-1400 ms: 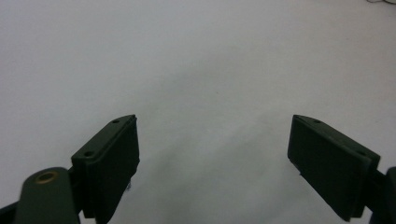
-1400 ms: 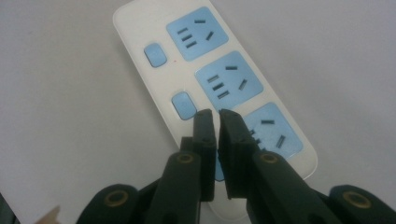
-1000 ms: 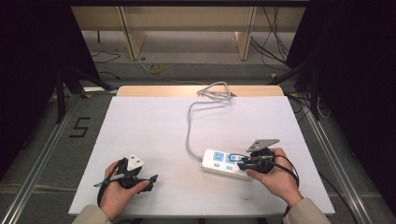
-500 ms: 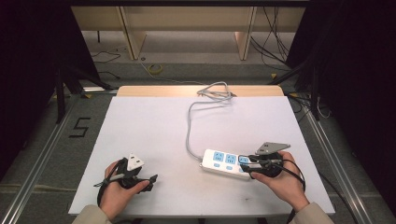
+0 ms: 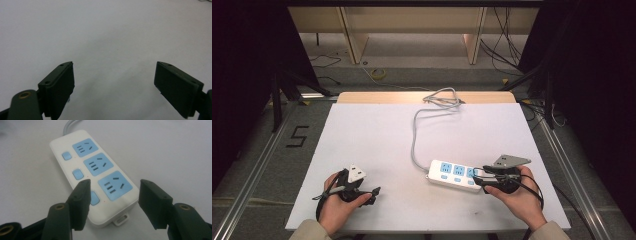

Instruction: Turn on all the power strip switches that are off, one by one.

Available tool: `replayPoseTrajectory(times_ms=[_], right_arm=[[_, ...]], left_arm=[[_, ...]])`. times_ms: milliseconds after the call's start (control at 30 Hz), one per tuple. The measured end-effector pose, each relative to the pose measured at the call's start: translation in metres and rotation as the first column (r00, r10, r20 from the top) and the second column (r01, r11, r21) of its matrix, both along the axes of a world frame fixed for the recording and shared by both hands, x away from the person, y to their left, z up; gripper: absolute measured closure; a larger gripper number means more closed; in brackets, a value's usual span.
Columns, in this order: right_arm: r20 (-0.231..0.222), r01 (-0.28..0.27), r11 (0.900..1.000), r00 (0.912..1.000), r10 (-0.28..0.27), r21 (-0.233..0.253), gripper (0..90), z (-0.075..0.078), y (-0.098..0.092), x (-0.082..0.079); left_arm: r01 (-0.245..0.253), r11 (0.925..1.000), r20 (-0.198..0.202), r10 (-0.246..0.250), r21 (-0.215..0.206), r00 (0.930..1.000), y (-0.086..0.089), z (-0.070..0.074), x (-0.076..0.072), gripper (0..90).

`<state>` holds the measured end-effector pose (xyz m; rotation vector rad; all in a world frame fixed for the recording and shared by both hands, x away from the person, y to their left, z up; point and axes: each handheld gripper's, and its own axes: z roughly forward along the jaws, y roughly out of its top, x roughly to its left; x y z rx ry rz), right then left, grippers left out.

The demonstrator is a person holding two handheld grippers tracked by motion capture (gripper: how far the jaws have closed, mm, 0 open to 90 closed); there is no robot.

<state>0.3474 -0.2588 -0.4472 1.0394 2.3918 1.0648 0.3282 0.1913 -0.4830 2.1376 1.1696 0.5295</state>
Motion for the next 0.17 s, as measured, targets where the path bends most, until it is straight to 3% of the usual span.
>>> replayPoseTrajectory(times_ms=[167], right_arm=[[0.019, 0.003, 1.000, 0.9998, -0.003, 0.004, 42.1, 0.0004, -0.0020, -0.0007]], left_arm=[[-0.003, 1.0000, 0.004, 0.003, -0.004, 1.0000, 0.0003, -0.0002, 0.0005, 16.3]])
